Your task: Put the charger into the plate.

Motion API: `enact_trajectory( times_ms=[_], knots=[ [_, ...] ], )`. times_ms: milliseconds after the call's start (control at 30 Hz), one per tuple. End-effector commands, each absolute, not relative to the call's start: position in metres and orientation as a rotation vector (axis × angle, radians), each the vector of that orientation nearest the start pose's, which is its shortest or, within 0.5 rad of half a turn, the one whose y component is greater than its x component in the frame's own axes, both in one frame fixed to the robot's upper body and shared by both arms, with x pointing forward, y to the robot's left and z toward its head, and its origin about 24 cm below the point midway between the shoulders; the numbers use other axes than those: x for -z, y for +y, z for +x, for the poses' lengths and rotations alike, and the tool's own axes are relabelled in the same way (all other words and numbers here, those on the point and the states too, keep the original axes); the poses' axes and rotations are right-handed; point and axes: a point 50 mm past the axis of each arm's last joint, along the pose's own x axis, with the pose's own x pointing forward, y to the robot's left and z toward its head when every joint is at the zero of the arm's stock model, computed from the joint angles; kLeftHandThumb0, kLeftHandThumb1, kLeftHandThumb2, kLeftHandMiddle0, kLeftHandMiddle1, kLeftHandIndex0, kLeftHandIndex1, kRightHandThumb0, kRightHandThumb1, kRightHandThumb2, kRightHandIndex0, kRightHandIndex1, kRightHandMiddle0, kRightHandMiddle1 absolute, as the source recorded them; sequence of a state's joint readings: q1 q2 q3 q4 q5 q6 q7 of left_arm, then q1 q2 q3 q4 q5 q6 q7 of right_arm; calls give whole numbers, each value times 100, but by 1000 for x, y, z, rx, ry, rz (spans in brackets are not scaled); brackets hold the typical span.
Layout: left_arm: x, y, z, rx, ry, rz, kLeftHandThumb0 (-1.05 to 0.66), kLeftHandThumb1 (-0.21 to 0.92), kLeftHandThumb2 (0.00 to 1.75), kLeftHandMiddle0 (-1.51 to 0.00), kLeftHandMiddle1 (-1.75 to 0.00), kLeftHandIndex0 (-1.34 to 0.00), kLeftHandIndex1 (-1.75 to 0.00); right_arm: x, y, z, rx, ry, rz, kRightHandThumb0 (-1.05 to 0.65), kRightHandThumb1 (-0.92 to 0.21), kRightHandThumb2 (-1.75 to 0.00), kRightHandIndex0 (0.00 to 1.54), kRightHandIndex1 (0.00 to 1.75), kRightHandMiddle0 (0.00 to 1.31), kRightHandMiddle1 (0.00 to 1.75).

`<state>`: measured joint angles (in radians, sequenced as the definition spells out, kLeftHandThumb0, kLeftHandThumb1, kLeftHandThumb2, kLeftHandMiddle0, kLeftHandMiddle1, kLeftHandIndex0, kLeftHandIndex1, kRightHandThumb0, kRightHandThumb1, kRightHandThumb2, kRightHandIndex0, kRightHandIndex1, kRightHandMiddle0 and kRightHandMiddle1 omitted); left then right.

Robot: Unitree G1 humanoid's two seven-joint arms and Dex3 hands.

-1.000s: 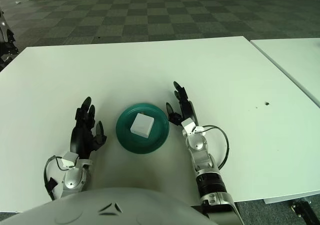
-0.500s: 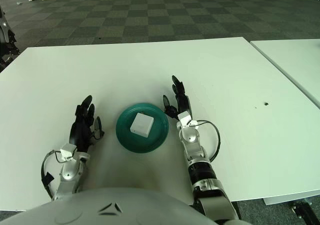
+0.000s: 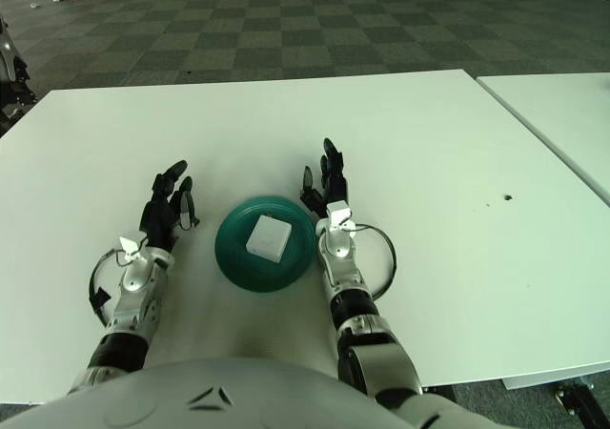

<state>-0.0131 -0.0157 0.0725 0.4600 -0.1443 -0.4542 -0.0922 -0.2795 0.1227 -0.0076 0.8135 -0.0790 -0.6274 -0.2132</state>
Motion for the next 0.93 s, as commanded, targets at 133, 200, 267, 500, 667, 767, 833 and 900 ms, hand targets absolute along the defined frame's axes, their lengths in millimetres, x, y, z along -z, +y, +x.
enact_trajectory(
  times_ms=[133, 200, 267, 500, 667, 767, 833, 900],
  knots=[
    [36, 169, 232, -43, 53, -91, -87, 92, 101, -25, -1, 0, -63, 60, -108, 237, 154, 127, 93, -82, -92, -75, 9, 0, 0, 40],
    [36, 168, 231, -38, 39, -77, -87, 92, 101, -23, 0, 0, -57, 62, -111, 234, 160, 130, 83, -83, -92, -76, 8, 0, 0, 38],
    [36, 166, 229, -30, 27, -65, -88, 92, 101, -19, -1, 0, -50, 62, -112, 233, 154, 123, 67, -86, -92, -78, 6, 0, 0, 33],
    [43, 164, 216, 5, 13, -48, -94, 92, 107, -6, 0, 0, -19, 61, -115, 221, 93, 38, -62, -103, -92, -98, 0, 0, 0, 8],
    [48, 163, 207, 25, 4, -28, -100, 92, 114, -2, 0, 0, -6, 58, -116, 215, 51, -30, -139, -104, -92, -105, 0, 0, 0, 1],
    [50, 162, 201, 32, -4, -14, -103, 92, 116, 0, 0, 0, -2, 58, -121, 214, 28, -49, -178, -105, -92, -108, 0, 0, 0, 0],
    [51, 162, 197, 33, -8, -10, -104, 92, 116, 0, 0, 0, -1, 58, -122, 211, 22, -55, -187, -105, -92, -109, 0, 0, 0, 0],
    [52, 161, 192, 37, -9, 1, -105, 92, 115, 0, 0, 0, 0, 59, -125, 208, 3, -63, -215, -105, -92, -109, 0, 0, 0, 0]
  ],
)
